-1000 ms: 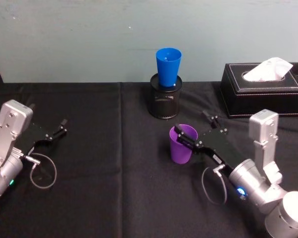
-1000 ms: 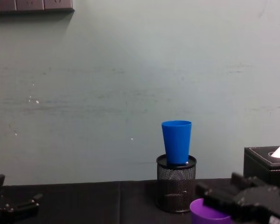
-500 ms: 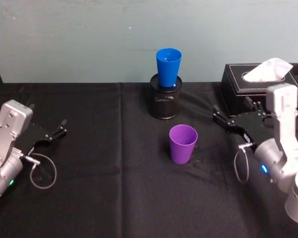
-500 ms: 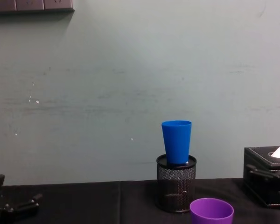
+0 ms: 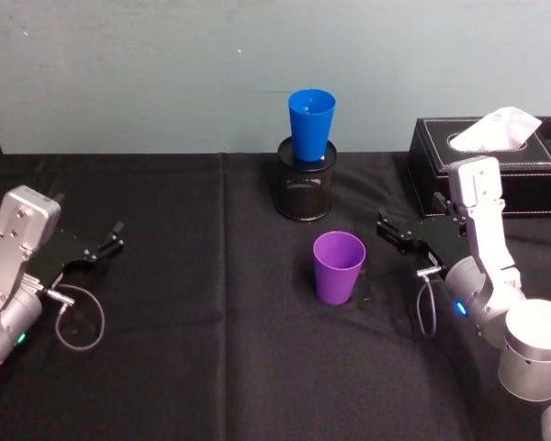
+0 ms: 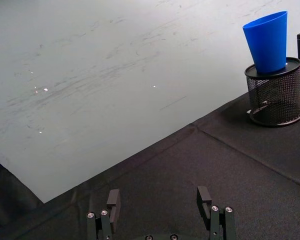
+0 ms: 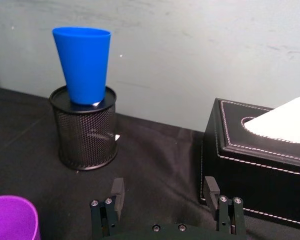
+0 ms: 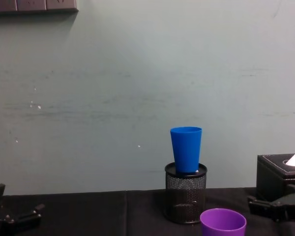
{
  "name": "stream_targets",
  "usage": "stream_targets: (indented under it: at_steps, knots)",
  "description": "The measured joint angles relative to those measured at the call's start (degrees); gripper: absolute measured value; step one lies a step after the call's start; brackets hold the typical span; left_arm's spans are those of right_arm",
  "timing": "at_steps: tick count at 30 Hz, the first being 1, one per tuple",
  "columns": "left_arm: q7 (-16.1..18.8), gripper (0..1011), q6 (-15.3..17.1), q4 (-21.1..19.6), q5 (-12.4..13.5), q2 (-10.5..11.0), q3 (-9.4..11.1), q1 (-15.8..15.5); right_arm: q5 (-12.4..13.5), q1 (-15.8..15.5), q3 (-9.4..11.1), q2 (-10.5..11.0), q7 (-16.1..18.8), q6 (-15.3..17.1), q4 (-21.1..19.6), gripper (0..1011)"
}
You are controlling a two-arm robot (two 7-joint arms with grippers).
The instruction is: Pick up one cup with a gripper and tap it against the other cup.
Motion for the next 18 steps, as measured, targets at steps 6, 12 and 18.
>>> stream_targets:
  at_steps: [6,12,18]
  knots:
    - [0.0,1000,0.0,0.0,0.0,0.0,0.0,0.0,-0.65,-0.24,0.75,-1.06,-1.15,-1.75,0.61,1003]
    - [0.0,1000,0.0,0.0,0.0,0.0,0.0,0.0,-0.57,-0.24,0.66,-0.9,-1.08,-1.63,0.53,1003]
    - [0.0,1000,0.0,0.0,0.0,0.0,0.0,0.0,-0.41,-0.24,0.6,-0.75,-0.84,-1.45,0.4,1003]
